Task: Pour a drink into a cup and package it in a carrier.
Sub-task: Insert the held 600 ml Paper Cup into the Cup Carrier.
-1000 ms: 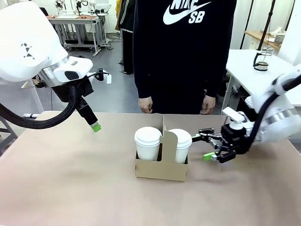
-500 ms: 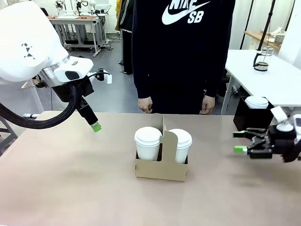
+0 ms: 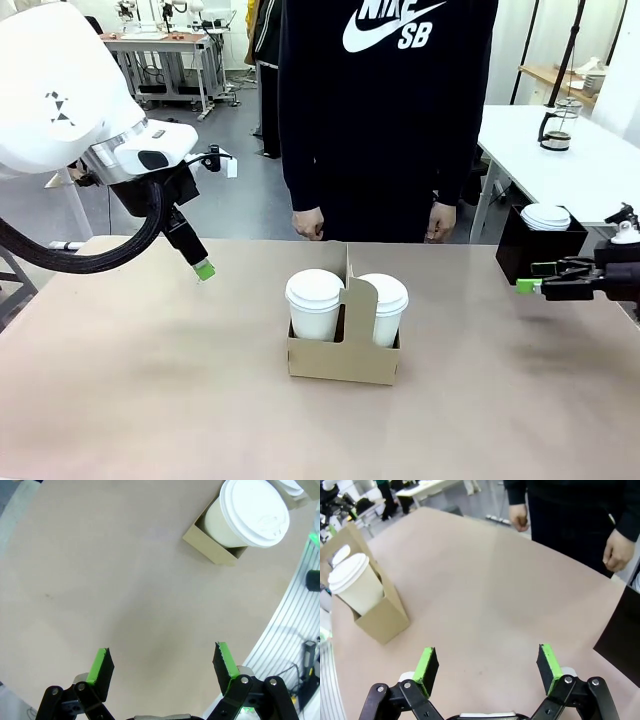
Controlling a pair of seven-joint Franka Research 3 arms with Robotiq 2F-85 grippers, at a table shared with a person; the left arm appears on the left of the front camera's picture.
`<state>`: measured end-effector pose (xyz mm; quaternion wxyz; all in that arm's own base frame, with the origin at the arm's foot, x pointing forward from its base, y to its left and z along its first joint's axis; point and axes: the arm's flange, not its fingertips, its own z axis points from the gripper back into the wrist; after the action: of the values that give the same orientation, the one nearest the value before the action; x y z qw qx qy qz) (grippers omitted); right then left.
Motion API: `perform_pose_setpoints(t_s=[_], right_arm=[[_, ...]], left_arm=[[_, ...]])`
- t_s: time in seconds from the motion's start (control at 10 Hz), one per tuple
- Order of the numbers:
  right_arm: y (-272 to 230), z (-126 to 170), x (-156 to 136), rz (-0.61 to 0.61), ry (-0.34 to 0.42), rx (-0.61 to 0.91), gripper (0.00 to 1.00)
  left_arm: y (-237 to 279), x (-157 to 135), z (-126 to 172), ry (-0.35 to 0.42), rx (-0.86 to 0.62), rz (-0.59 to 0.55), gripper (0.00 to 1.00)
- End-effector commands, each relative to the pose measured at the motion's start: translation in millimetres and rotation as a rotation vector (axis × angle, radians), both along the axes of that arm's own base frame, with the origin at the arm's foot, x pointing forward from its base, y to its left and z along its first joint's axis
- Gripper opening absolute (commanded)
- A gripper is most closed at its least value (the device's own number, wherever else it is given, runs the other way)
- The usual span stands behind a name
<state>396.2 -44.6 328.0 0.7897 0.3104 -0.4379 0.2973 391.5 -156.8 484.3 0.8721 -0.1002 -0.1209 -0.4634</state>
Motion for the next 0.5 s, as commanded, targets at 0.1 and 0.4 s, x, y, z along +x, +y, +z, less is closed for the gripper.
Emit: perform_pose_setpoints(t_s=[0.1, 0.4], right_arm=[[0, 0, 0, 0.000, 0.000, 0.000, 1.00], [0, 0, 0, 0.000, 0.000, 0.000, 1.00]], left_arm=[[0, 0, 2, 0.006, 0.010, 0.010, 1.00], [0, 0, 2, 0.006, 0.010, 0.010, 1.00]])
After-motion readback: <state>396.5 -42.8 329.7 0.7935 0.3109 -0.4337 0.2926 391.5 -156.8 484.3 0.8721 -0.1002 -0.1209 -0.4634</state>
